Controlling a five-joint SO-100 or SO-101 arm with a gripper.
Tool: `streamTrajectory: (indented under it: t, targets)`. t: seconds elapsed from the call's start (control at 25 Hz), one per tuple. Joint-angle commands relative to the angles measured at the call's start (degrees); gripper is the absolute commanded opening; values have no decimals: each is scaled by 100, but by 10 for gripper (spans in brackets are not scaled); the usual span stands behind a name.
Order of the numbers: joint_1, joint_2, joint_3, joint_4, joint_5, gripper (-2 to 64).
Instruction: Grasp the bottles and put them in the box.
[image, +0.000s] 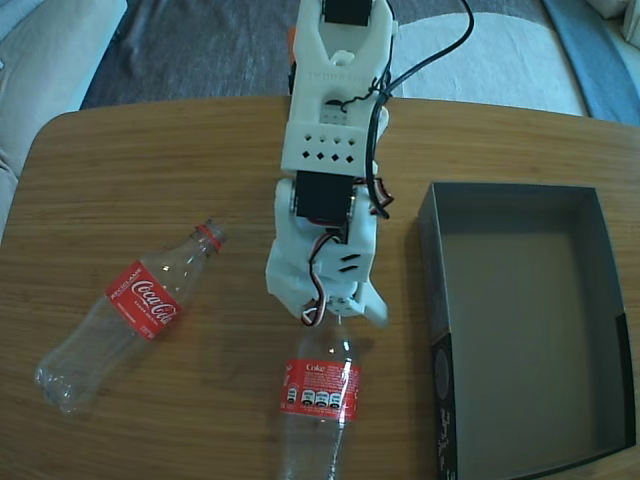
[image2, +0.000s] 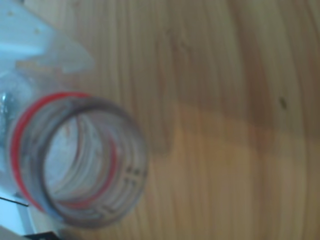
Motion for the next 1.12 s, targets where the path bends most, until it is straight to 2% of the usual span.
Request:
streamTrajectory:
  t: [0.0,0.2,0.4,0.64,1.08]
  targets:
    - [35,88,-272,-26,-9,466]
    - [97,114,-272,-26,-35,346]
    - [97,149,-272,-26,-44,288]
    - [97,185,-272,-26,-53,188]
    - [255,193,-272,18,-53,171]
